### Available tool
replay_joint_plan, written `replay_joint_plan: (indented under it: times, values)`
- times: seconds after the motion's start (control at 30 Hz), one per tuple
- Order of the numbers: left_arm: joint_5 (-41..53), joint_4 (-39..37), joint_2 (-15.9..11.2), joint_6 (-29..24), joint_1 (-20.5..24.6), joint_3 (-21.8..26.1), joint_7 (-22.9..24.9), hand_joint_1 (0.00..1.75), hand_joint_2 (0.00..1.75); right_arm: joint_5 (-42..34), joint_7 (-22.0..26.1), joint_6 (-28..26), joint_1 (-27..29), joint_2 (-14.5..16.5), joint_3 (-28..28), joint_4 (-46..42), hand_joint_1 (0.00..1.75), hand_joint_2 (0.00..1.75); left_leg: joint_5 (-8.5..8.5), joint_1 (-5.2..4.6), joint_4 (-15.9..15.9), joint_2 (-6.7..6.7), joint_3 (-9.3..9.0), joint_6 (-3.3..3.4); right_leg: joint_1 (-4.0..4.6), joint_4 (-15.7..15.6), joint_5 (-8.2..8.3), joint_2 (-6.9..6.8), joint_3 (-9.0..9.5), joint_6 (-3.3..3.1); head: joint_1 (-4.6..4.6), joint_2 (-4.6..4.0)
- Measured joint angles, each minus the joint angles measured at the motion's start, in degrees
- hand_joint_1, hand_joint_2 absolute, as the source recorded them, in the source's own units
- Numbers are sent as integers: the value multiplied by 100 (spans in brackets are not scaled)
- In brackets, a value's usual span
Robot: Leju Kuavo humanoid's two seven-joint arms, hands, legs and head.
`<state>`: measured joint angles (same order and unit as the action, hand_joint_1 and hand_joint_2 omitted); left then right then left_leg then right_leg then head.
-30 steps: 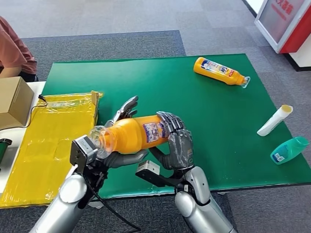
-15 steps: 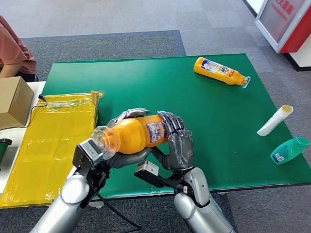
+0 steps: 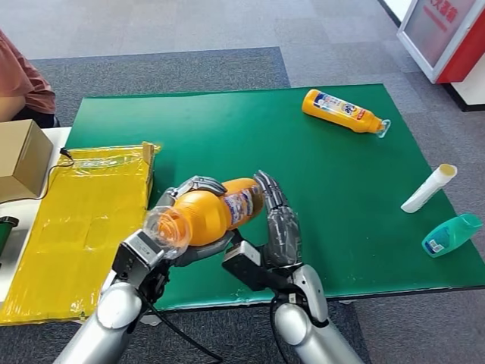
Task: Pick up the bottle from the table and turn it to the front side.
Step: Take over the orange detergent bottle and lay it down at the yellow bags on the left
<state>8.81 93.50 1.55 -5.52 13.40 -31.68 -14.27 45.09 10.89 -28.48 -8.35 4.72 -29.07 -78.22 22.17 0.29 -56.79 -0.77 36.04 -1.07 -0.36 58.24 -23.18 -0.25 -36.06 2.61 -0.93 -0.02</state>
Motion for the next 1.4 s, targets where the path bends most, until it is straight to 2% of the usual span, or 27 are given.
replay_joint_plan:
  times: [0.07, 0.13, 0.2, 0.27, 0.3, 0.37, 0.43, 0.6, 0.63, 0.67, 0.7, 0.73, 0.8, 0.87, 0.9, 0.93, 0.97, 1.0, 1.03, 1.13, 1.17, 1.23, 1.4]
  values:
    - [921, 123, 1, -735, -101, 52, -80, 175, 175, -456, 42, 214, 53, 5, 130, -65, 0, 175, 0, 0, 0, 0, 0, 0, 0, 0, 0, 0, 0, 0, 1, 0]
    - [2228, 257, 11, -1697, -215, 112, -91, 175, 175, -1030, 103, 480, 121, 21, 282, -132, 0, 175, 1, 0, 0, 0, 0, 0, 0, 0, 0, 0, 0, 0, 1, 0]
    - [3980, 427, 64, -2640, -385, 236, 13, 175, 175, -1688, 184, 740, 179, 48, 484, -170, 0, 175, 1, 0, 0, 0, 1, 0, 0, 0, -1, 0, 0, 0, 0, 0]
    - [5980, 653, 190, -3230, -574, 484, 173, 175, 175, -2144, 261, 903, 213, 72, 700, -181, 0, 175, 1, 0, 0, 0, 2, 1, 0, 0, -2, 0, 0, 1, -1, 0]
    - [6808, 775, 256, -3349, -647, 622, 266, 175, 175, -2259, 290, 943, 221, 82, 789, -181, 0, 175, 3, 0, 0, 0, 2, 1, 0, 0, -2, 0, 0, 2, -2, 0]
    - [7712, 976, 332, -3413, -742, 854, 408, 175, 175, -2382, 323, 980, 227, 100, 911, -180, 0, 175, 6, -1, 0, 0, 2, 0, -1, 0, -2, 1, 0, 2, -1, 0]
    - [7904, 1108, 369, -3426, -817, 1142, 278, 175, 175, -2449, 334, 993, 232, 109, 998, -181, 0, 175, 7, 0, 0, 0, 1, -2, -1, 0, -1, 1, 0, 1, 0, 0]
    - [7915, 1163, 599, -3409, -1042, 2310, -880, 175, 175, -2467, 326, 1001, 285, 109, 1156, -279, 0, 175, 2, 1, 0, -1, -2, -5, 1, 0, 0, 2, -4, -1, -1, 0]
    - [7916, 1119, 579, -3308, -1032, 2564, -948, 175, 175, -2465, 315, 1004, 306, 109, 1188, -328, 0, 175, 0, 1, 0, -2, -3, -4, 1, -1, 0, 2, -7, -2, 1, 0]
    - [7917, 1010, 432, -3085, -926, 2751, -795, 175, 175, -2459, 297, 1011, 327, 109, 1221, -387, 0, 175, -5, 3, 0, -1, -3, -6, 3, -1, 1, 0, -21, -3, -2, 0]
    - [7917, 842, 170, -2763, -734, 2843, -399, 175, 175, -2448, 273, 1027, 345, 111, 1255, -452, 0, 175, -11, 6, 1, -2, -1, -11, 6, 0, 4, -1, -32, -11, -2, 0]
    - [7918, 620, -168, -2403, -483, 2825, 262, 175, 175, -2430, 245, 1055, 363, 116, 1284, -523, 0, 175, -16, 8, 3, -1, 2, -17, 9, 0, 10, -1, -40, -19, 4, 0]
    - [7919, 112, -674, -1785, -44, 2426, 2337, 175, 175, -2375, 198, 1134, 392, 130, 1340, -669, 0, 175, -25, 10, 8, -3, 7, -27, 11, 3, 23, 2, -40, -32, 12, 0]
    - [7920, -358, -865, -1484, 128, 1687, 4547, 175, 175, -2318, 166, 1212, 417, 143, 1389, -801, 0, 175, -30, 9, 11, -6, 8, -29, 10, 3, 30, 7, -32, -29, 11, 0]
    - [7922, -559, -912, -1423, 151, 1310, 5251, 175, 175, -2296, 154, 1244, 425, 150, 1405, -852, 0, 175, -30, 8, 10, -9, 10, -27, 10, 3, 31, 9, -30, -26, 10, 0]
    - [7922, -739, -956, -1401, 159, 1003, 5628, 175, 175, -2275, 145, 1269, 430, 155, 1416, -894, 0, 175, -30, 7, 10, -11, 12, -26, 8, 0, 34, 12, -31, -24, 8, 0]
    - [7922, -907, -974, -1357, 169, 790, 5705, 175, 175, -2253, 138, 1297, 435, 158, 1424, -928, 0, 175, -27, 6, 9, -13, 14, -23, 6, -3, 34, 15, -32, -21, 10, 0]
    - [7918, -1076, -973, -1266, 191, 681, 5507, 175, 175, -2221, 131, 1337, 439, 161, 1434, -957, 0, 175, -25, 4, 8, -14, 15, -20, 4, -5, 33, 15, -31, -18, 9, 0]
    - [7904, -1273, -957, -1110, 225, 641, 5097, 175, 175, -2180, 127, 1387, 436, 162, 1443, -979, 0, 175, -23, 3, 8, -13, 15, -16, 2, -7, 32, 14, -30, -15, 9, 0]
    - [7813, -2070, -854, -520, 390, 745, 3507, 175, 175, -2051, 120, 1568, 396, 190, 1455, -1014, 0, 175, -22, 2, 8, -13, 15, -15, 0, -7, 31, 14, -29, -13, 11, 0]
    - [7759, -2371, -812, -395, 461, 795, 3189, 175, 175, -2027, 119, 1605, 373, 206, 1455, -1016, 0, 175, -22, 2, 9, -13, 15, -15, 0, -7, 31, 14, -30, -14, 11, 0]
    - [7613, -2982, -715, -266, 617, 907, 2894, 175, 175, -2003, 116, 1642, 317, 237, 1455, -1017, 0, 175, -24, 2, 9, -14, 15, -17, 2, -6, 32, 15, -32, -15, 11, 0]
    - [7426, -4090, -533, -241, 970, 1116, 2683, 175, 175, -1983, 115, 1686, 203, 288, 1449, -1010, 0, 175, -25, 3, 9, -12, 14, -17, 3, -5, 32, 12, -29, -15, 11, 0]
